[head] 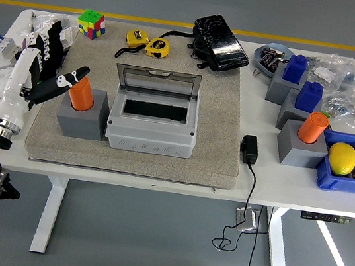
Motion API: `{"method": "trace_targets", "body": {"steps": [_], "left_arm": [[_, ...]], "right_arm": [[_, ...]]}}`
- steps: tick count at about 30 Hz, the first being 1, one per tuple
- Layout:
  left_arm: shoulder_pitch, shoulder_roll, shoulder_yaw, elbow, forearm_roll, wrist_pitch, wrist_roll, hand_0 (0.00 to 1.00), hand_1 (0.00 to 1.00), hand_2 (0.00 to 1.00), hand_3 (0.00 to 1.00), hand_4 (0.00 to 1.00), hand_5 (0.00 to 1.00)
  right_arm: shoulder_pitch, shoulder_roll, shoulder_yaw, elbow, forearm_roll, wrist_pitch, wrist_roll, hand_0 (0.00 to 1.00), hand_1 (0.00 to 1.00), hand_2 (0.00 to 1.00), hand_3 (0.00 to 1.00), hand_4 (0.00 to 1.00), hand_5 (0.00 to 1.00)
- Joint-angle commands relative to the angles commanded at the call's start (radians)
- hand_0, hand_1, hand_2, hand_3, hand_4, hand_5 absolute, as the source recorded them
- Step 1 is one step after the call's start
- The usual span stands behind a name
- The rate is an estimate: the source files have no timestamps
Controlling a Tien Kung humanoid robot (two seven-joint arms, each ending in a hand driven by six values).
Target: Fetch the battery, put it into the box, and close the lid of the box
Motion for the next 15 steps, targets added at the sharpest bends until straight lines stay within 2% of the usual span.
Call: {"method": "trace_targets", "body": {"steps": [3, 4, 8, 9, 10, 15], "left_arm": [[-0.006, 0.000, -0.001, 0.015, -0.003, 0.012, -0.006, 0.891, 0.982, 0.998, 0.993, 0.998, 0.061], [-0.010, 0.000, -0.001, 0.024, -0.004, 0.018, -0.008, 0.887, 0.976, 0.998, 0.989, 0.998, 0.032], [-0.029, 0.001, 0.005, 0.070, -0.014, 0.016, -0.009, 0.887, 0.976, 0.998, 0.989, 0.998, 0.032], [-0.032, 0.000, 0.007, 0.079, -0.019, 0.008, -0.009, 0.887, 0.976, 0.998, 0.989, 0.998, 0.032], [-0.035, -0.002, 0.008, 0.089, -0.028, -0.005, -0.007, 0.912, 0.984, 0.998, 0.985, 0.998, 0.216], [-0.042, -0.005, 0.028, 0.121, -0.080, -0.110, 0.016, 0.912, 0.984, 0.998, 0.985, 0.998, 0.216]], "right_arm": [[-0.001, 0.000, 0.001, 0.000, -0.001, 0.000, 0.000, 0.818, 0.796, 0.767, 0.794, 0.998, 0.998], [-0.001, 0.001, 0.001, 0.000, -0.001, 0.001, 0.000, 0.818, 0.796, 0.767, 0.794, 0.998, 0.998], [0.000, 0.002, 0.001, 0.000, 0.001, 0.000, 0.001, 0.818, 0.796, 0.767, 0.794, 0.998, 0.998], [0.000, 0.003, -0.002, 0.000, 0.004, 0.000, 0.002, 0.818, 0.796, 0.767, 0.794, 0.998, 0.998], [0.001, 0.003, -0.003, 0.000, 0.005, 0.000, 0.003, 0.818, 0.796, 0.767, 0.793, 0.998, 0.998], [0.000, 0.004, 0.004, 0.000, -0.002, 0.000, 0.002, 0.818, 0.796, 0.767, 0.793, 0.998, 0.998]]}}
